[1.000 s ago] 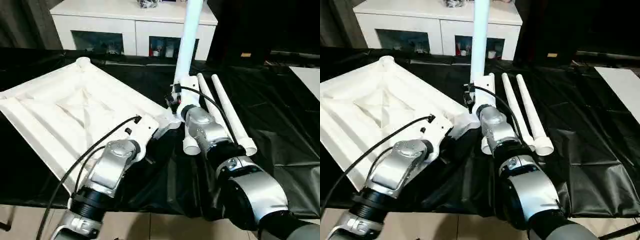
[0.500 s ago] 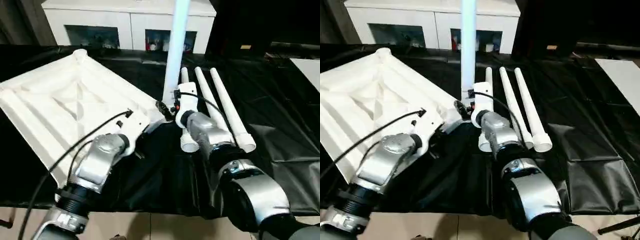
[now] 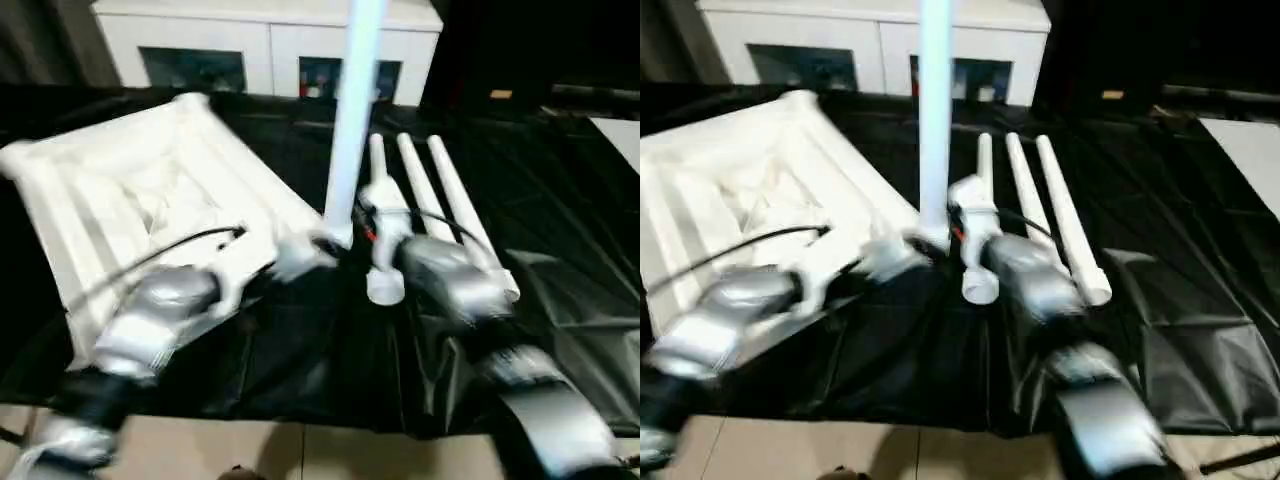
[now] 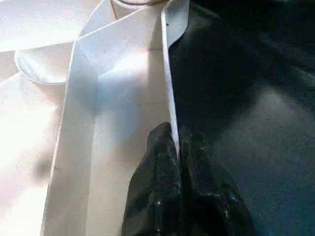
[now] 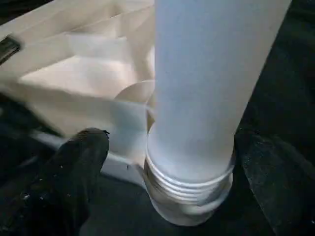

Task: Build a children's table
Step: Rotate leg to tighten

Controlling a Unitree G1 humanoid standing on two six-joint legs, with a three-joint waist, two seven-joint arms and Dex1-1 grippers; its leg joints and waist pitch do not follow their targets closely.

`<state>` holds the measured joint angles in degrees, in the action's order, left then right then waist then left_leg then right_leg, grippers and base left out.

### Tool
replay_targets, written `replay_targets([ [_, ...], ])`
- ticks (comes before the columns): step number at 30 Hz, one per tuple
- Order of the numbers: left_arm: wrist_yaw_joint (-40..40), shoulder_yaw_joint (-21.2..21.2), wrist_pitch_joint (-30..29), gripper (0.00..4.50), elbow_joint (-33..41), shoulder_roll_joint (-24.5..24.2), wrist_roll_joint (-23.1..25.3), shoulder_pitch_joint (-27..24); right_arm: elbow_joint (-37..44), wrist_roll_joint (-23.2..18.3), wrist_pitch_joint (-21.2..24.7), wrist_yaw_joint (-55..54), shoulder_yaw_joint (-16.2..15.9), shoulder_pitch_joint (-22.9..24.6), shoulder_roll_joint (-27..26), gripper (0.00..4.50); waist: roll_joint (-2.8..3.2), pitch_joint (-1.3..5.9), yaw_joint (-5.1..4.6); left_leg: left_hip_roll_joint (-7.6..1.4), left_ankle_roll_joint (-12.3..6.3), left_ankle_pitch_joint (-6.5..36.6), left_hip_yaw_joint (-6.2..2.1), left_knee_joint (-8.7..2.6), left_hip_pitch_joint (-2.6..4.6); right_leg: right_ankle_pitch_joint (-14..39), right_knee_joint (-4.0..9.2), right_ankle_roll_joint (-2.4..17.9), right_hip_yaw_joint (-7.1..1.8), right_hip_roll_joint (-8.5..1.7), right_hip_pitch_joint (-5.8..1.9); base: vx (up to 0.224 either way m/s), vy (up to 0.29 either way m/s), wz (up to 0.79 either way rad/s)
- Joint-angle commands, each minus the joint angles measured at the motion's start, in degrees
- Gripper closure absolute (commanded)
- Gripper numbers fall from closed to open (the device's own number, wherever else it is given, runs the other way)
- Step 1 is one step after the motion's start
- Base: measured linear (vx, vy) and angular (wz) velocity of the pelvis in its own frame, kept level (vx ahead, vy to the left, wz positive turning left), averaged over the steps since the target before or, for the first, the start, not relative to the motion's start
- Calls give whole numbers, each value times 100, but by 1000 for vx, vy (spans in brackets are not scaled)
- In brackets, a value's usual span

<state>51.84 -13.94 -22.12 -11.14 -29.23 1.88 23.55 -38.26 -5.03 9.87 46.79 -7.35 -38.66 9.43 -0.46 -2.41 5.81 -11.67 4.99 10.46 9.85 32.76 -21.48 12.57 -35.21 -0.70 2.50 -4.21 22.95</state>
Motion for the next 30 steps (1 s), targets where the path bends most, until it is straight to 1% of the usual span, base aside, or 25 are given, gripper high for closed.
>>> replay_targets([
  [1, 371, -97, 349, 450, 187, -25, -142, 58, 153, -23, 173, 294, -209, 144, 65, 5, 132, 385, -21, -100, -242, 193, 19, -273, 125, -1653, 181, 1587, -172, -244, -328, 0, 0, 0],
  [2, 571, -107, 513, 450, 155, -180, -171, 33, 295, 38, 187, 446, -281, 262, 216, 5, 111, 381, -20, -103, -210, 299, 18, -279, 118, -1488, 197, 1591, -177, -257, -339, 0, 0, 0],
  [3, 650, -106, 602, 450, 140, -245, -184, 25, 322, 81, 178, 474, -299, 299, 276, 5, 171, 381, -16, -101, -168, 365, 8, -281, 126, -1327, 198, 1572, -174, -256, -331, 0, 0, 0],
  [4, 674, -93, 631, 450, 132, -258, -209, 21, 344, 92, 179, 478, -295, 317, 300, 5, 154, 371, -25, -106, -150, 429, 17, -286, 133, -1267, 218, 1565, -175, -252, -317, 0, 0, 0],
  [5, 711, -66, 663, 450, 127, -267, -260, 15, 364, 100, 184, 480, -279, 335, 331, 5, 143, 371, -27, -110, -124, 451, 15, -284, 132, -1229, 213, 1577, -178, -256, -320, 0, 0, 0],
  [8, 825, -10, 707, 450, 152, -274, -415, -12, 515, 65, 272, 518, -251, 404, 406, 5, 139, 376, -6, -115, -50, 538, 13, -287, 126, -1099, 205, 1627, -181, -267, -325, 0, 0, 0],
  [9, 871, 1, 719, 450, 183, -277, -458, -36, 565, 44, 275, 534, -241, 428, 424, 5, 158, 377, -6, -118, -45, 548, 9, -281, 120, -1076, 196, 1625, -181, -271, -324, 0, 0, 0],
  [11, 904, 10, 710, 450, 231, -275, -486, -75, 554, 22, 268, 531, -215, 423, 422, 5, 142, 362, -11, -116, -31, 626, 12, -281, 110, -955, 204, 1626, -186, -274, -318, 0, 0, 0],
  [12, 959, 0, 724, 450, 261, -286, -499, -102, 509, 36, 248, 502, -228, 406, 409, 5, 148, 351, -12, -118, -21, 715, 13, -282, 106, -777, 213, 1613, -192, -283, -311, 0, 0, 0],
  [13, 972, -4, 725, 450, 273, -289, -504, -110, 489, 43, 239, 490, -233, 400, 403, 5, 148, 351, -12, -118, -21, 715, 13, -282, 106, -777, 213, 1613, -192, -283, -311, 0, 0, 0],
  [16, 1066, -35, 755, 450, 293, -324, -544, -129, 380, -14, 184, 422, -170, 357, 305, 5, 157, 345, -22, -123, 22, 859, 7, -291, 106, -510, 224, 1588, -199, -295, -302, 0, 0, 0],
  [19, 1096, -39, 774, 450, 284, -338, -552, -119, 336, -17, 170, 432, -149, 335, 273, 5, 161, 352, -25, -114, 8, 786, 6, -278, 107, -623, 210, 1597, -197, -279, -299, 0, 0, 0],
  [20, 1104, -35, 771, 450, 280, -337, -555, -115, 310, -20, 166, 435, -144, 327, 266, 5, 152, 355, -24, -113, -3, 755, 8, -274, 105, -662, 207, 1601, -198, -280, -302, 0, 0, 0],
  [22, 1127, -30, 776, 450, 273, -359, -543, -116, 266, -30, 148, 457, -150, 323, 258, 5, 150, 369, -19, -109, -50, 615, 8, -257, 102, -871, 184, 1627, -194, -275, -307, 0, 0, 0],
  [25, 1141, -13, 788, 450, 260, -365, -525, -132, 254, -42, 147, 453, -145, 328, 246, 39, 148, 366, -18, -104, -83, 584, 8, -254, 94, -896, 180, 1630, -190, -274, -313, 0, 0, 0],
  [27, 1145, -13, 791, 450, 263, -370, -527, -146, 245, -44, 141, 454, -143, 325, 236, 49, 147, 367, -16, -109, -89, 616, 9, -253, 100, -830, 184, 1628, -192, -281, -311, 0, 0, 0],
  [28, 1138, -18, 786, 450, 270, -373, -534, -159, 252, -45, 142, 469, -151, 335, 232, 57, 138, 370, -15, -109, -98, 598, 9, -252, 99, -827, 179, 1630, -192, -280, -312, 0, 0, 0],
  [29, 1136, -19, 778, 450, 275, -372, -538, -164, 253, -44, 141, 472, -153, 339, 231, 57, 140, 368, -16, -109, -102, 597, 8, -251, 96, -817, 179, 1629, -191, -280, -311, 0, 0, 0],
  [30, 1140, -25, 736, 450, 307, -368, -556, -186, 246, -49, 141, 473, -149, 343, 225, 76, 139, 371, -14, -110, -108, 570, 9, -248, 98, -840, 175, 1631, -192, -280, -311, 0, 0, 0],
])
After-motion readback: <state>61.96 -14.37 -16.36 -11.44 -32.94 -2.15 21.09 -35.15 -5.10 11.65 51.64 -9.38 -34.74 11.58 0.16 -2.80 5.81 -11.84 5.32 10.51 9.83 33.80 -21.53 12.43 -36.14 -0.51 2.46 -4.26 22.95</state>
